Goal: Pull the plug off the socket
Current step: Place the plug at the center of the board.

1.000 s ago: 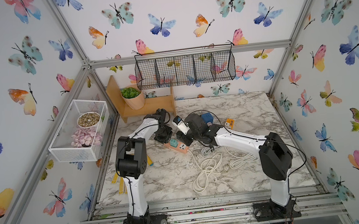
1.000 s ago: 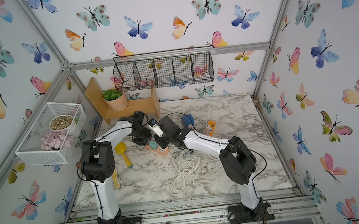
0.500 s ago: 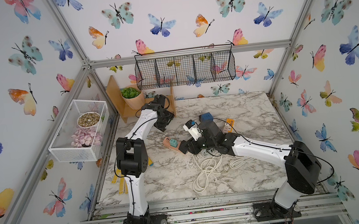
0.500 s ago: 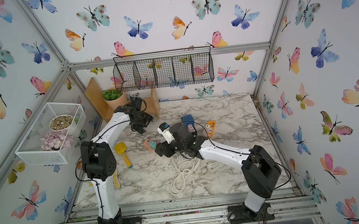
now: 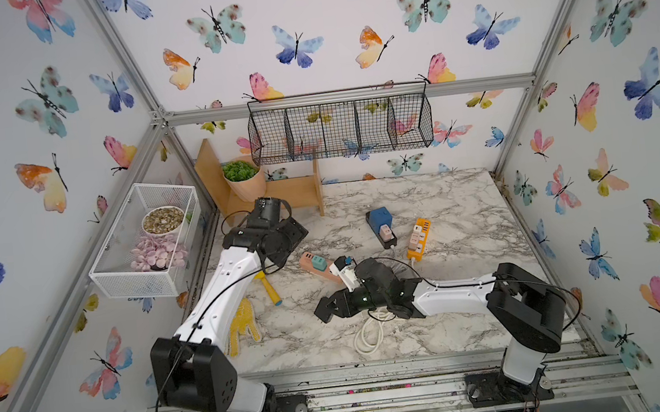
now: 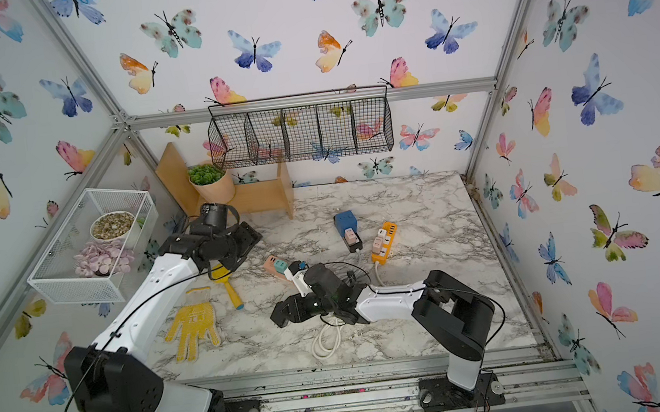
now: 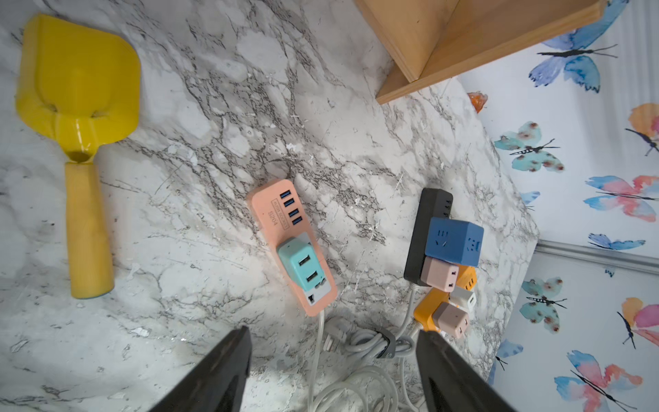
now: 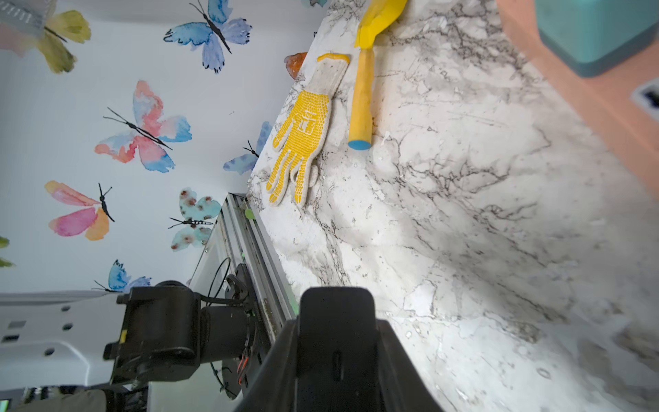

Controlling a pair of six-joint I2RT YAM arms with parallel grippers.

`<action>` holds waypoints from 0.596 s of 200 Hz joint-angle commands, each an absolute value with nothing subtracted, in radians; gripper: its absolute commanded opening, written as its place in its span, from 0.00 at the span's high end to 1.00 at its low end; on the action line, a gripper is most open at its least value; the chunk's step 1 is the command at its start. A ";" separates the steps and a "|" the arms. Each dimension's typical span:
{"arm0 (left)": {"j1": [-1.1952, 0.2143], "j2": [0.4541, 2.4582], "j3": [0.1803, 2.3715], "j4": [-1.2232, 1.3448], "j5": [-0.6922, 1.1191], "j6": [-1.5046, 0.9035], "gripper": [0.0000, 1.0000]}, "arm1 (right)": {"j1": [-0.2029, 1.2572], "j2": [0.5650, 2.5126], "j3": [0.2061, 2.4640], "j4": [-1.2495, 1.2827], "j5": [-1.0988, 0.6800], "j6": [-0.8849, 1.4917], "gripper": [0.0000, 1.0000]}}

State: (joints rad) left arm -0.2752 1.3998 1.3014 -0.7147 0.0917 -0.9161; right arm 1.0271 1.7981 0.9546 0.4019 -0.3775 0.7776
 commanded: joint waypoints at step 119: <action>-0.277 0.966 0.921 -0.756 0.080 -0.779 0.23 | 1.055 2.043 1.027 0.517 -0.316 0.986 0.66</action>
